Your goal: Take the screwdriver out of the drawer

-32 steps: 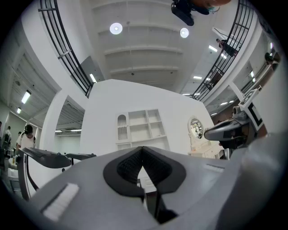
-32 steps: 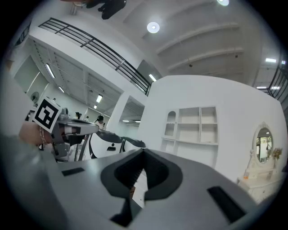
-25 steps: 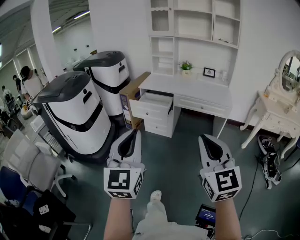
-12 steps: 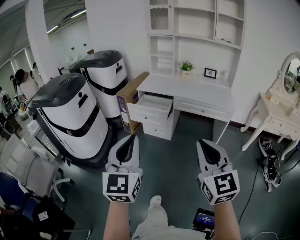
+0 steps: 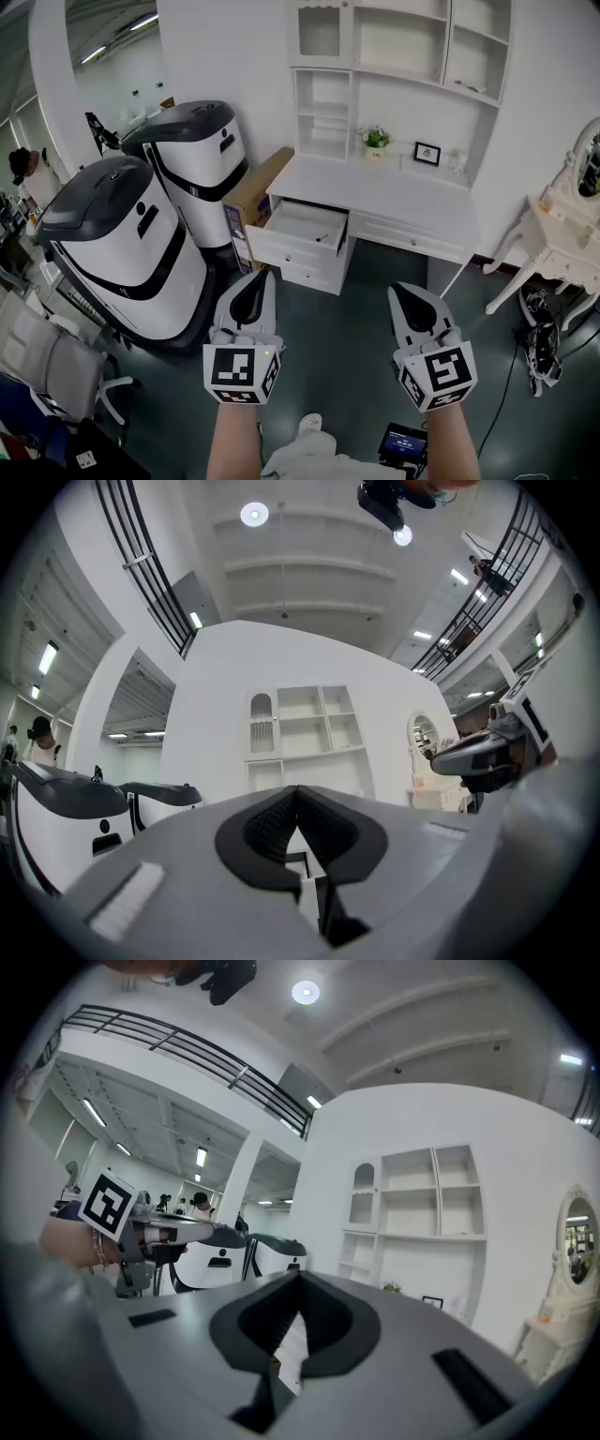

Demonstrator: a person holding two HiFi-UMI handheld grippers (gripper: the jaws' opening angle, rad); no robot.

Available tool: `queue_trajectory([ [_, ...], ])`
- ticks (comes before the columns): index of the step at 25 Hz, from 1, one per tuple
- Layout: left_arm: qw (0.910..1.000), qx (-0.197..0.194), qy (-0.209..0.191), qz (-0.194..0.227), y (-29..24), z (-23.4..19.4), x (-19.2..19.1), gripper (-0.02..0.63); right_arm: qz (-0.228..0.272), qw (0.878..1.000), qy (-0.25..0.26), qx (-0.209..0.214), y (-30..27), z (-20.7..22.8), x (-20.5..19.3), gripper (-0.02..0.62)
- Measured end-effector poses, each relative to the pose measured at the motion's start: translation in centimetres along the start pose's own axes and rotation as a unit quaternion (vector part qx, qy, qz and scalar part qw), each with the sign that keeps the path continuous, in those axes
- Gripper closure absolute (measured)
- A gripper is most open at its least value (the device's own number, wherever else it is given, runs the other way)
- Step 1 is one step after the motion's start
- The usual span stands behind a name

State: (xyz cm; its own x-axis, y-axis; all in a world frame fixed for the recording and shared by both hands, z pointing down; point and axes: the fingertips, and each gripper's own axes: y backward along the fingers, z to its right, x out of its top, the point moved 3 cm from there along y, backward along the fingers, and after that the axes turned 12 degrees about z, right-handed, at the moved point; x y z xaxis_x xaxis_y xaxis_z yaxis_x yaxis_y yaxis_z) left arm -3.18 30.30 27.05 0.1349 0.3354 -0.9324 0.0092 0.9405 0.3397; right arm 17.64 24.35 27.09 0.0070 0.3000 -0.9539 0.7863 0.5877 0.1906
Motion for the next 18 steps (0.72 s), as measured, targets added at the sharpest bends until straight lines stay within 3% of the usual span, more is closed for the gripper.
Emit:
queue_trajectory([
  [9,0.9997,-0.012,0.018,-0.007,-9.4,-5.9,-4.5,0.597,-0.02,1.0,-0.004,-0.021,-9.6,2.7,-3.5,0.589],
  [18,0.999,-0.028,0.019,-0.03,-12.0,-7.8,-8.1,0.597,-0.041,0.998,-0.017,-0.034,-13.4,3.0,-6.3,0.589],
])
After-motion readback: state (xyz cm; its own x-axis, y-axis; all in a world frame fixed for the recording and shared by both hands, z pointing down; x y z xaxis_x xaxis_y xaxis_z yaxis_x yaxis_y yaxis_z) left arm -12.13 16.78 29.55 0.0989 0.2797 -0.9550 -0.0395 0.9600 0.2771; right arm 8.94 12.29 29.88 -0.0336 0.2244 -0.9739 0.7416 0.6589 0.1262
